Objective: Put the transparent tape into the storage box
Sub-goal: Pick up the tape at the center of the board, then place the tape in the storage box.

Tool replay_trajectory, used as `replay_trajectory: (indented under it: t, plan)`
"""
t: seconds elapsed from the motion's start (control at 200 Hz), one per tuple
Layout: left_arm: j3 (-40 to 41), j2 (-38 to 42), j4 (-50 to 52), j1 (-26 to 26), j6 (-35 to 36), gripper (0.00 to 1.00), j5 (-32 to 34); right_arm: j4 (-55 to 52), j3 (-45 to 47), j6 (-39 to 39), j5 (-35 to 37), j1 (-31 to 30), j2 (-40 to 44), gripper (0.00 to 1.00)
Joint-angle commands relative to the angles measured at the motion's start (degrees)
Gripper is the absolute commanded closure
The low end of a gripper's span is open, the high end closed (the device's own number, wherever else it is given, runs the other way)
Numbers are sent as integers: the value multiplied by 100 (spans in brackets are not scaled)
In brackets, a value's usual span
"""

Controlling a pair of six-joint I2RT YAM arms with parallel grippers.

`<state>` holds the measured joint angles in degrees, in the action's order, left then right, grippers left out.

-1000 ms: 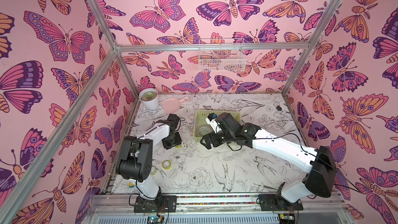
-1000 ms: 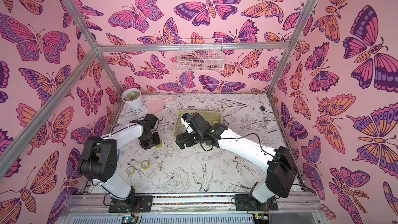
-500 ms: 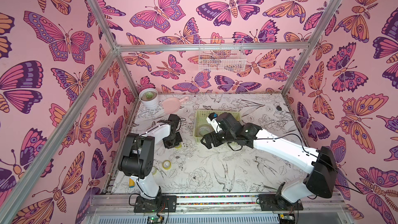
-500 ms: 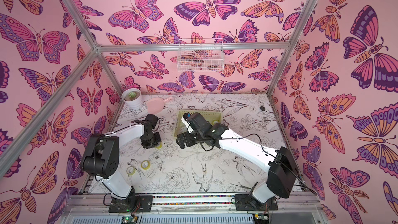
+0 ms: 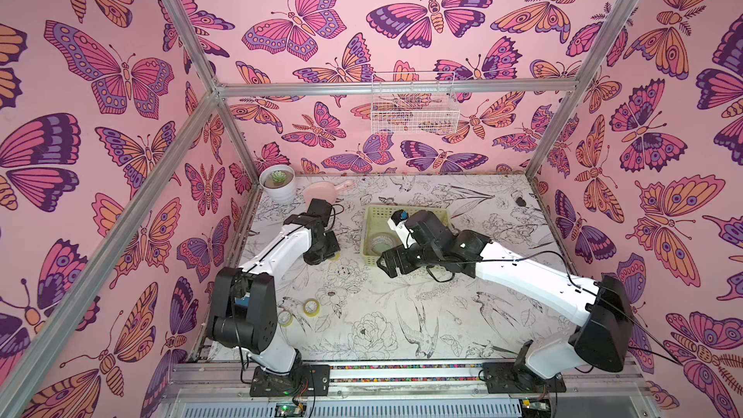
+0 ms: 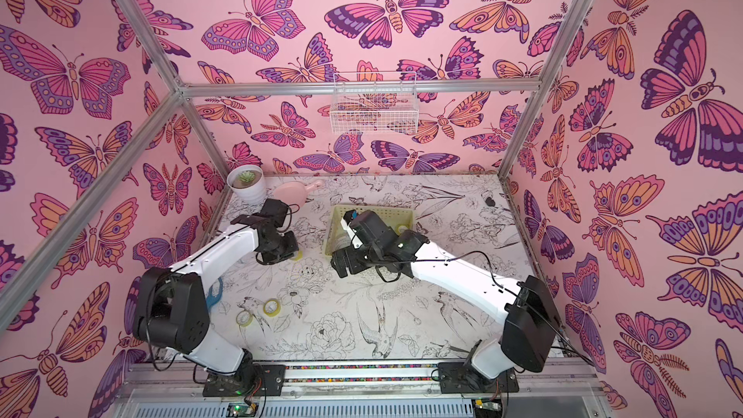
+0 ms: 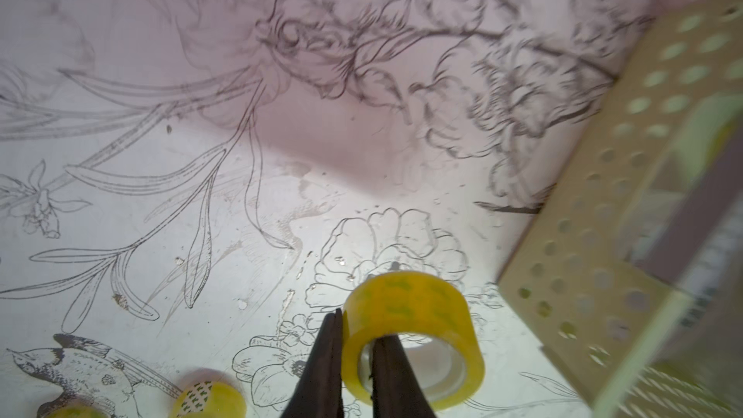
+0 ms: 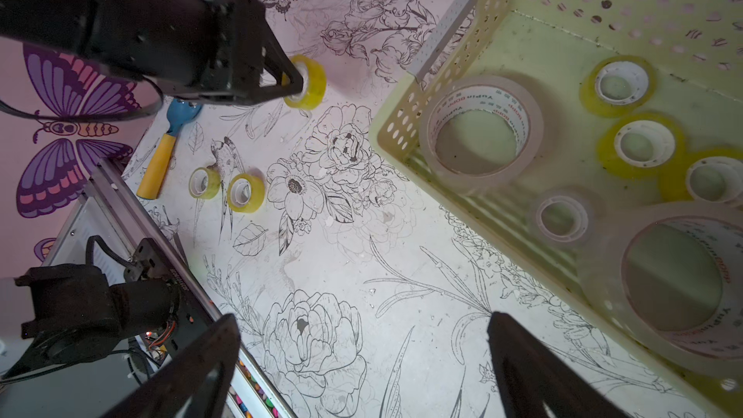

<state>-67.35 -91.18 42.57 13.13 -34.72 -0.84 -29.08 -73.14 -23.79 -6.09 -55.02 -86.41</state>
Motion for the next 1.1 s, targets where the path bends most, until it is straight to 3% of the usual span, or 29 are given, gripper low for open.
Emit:
replay_trajectory:
  t: [0.0, 0.586, 1.092]
  plan:
    - [-478, 21, 192, 220, 49, 96, -171, -165, 96, -50, 225, -41, 214, 1]
    - [-3636, -2568, 693, 1413, 513, 96, 74, -359, 695, -254, 894, -35, 1075, 1]
    - [-5161, -4346, 945, 1526, 747, 95, 40, -572, 986, -361, 1218, -26, 1513, 1]
